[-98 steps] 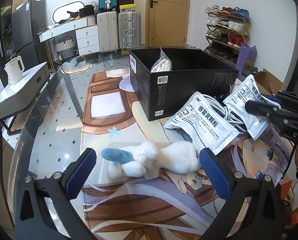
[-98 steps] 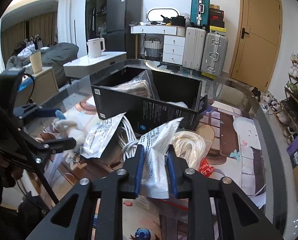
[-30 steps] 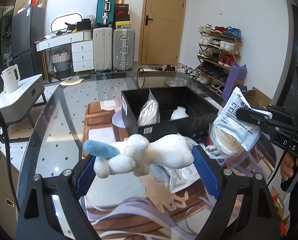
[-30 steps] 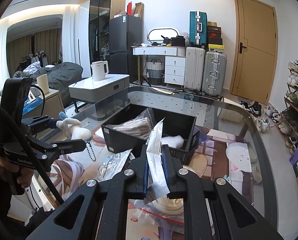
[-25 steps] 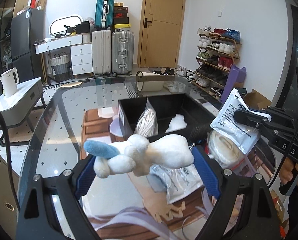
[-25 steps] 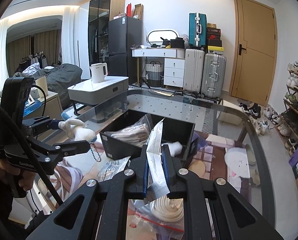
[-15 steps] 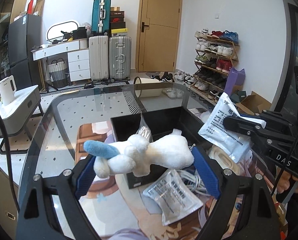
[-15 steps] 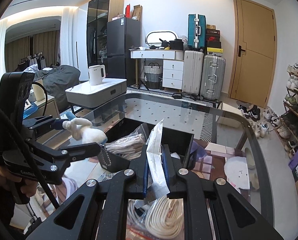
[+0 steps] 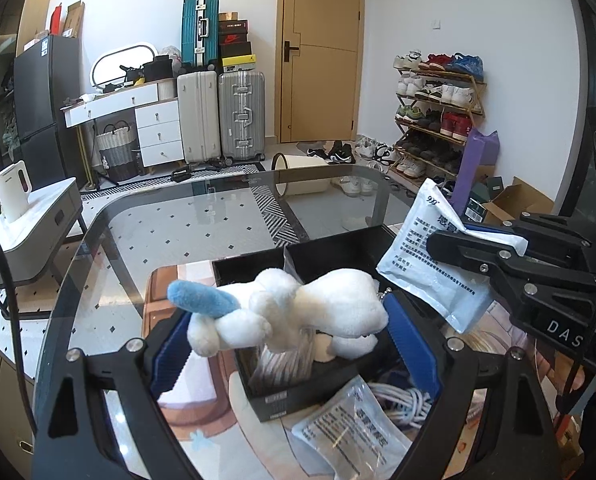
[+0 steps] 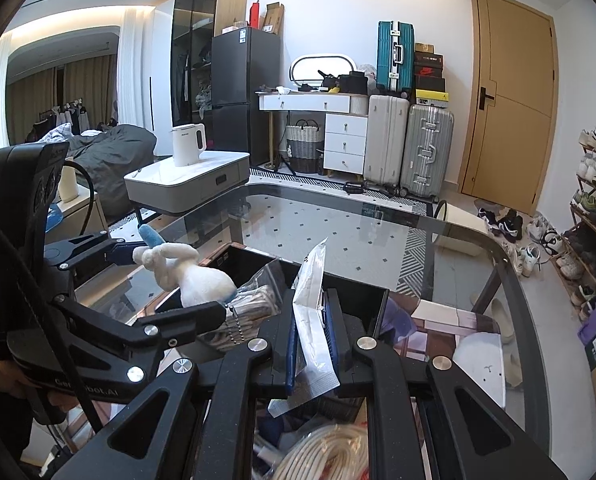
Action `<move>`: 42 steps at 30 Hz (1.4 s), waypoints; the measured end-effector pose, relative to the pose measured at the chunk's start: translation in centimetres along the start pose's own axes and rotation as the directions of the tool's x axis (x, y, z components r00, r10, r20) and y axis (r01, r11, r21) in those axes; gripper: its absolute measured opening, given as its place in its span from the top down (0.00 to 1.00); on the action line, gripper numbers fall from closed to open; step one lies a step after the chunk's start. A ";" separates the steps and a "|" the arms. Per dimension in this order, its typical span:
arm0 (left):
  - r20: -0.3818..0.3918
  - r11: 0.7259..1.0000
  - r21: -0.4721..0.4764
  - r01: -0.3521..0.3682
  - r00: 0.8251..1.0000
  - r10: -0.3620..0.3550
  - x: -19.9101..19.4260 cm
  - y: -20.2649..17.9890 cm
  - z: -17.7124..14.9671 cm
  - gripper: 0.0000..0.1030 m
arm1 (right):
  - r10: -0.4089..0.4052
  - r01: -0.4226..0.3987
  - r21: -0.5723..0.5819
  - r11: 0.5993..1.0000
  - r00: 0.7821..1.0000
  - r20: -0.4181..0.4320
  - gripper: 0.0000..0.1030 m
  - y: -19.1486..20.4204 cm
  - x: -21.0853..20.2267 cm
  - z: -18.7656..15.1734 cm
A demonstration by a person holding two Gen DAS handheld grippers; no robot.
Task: Organize soft objects
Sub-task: 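Carry the plush bunny with the left gripper while the right gripper carries the packet over the box, then release the plush bunny into the box with the left gripper while the right gripper releases the packet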
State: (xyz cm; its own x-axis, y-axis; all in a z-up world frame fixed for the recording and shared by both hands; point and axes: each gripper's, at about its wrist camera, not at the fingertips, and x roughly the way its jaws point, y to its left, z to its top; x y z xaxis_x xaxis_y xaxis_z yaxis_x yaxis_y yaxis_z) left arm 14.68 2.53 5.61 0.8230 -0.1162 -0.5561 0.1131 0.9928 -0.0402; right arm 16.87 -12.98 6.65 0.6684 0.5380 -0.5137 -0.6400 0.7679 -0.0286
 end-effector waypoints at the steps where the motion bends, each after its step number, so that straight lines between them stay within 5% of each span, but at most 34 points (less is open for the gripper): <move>1: 0.000 1.000 0.000 -0.003 1.000 0.003 0.2 0.1 0.0 0.13 | -0.001 0.001 -0.001 1.000 1.000 -0.001 0.88 0.0 0.3 0.1; 34: -0.027 0.999 0.037 -0.020 0.999 0.021 4.2 0.1 -0.1 0.13 | 0.022 -0.022 0.013 1.000 0.998 -0.061 0.88 -1.3 6.8 1.1; 42: -0.023 0.991 0.112 -0.072 0.997 0.075 4.6 -1.1 -0.6 0.13 | 0.038 -0.037 0.011 0.999 0.991 -0.131 0.88 -1.6 9.0 0.1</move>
State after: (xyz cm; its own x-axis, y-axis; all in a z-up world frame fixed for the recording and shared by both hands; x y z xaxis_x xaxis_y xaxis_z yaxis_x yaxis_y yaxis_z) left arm 18.01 0.91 2.60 0.8164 -0.0403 -0.5761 0.1149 0.9890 0.0936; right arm 24.00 -9.32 2.16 0.5879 0.5168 -0.6224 -0.6603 0.7510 -0.0001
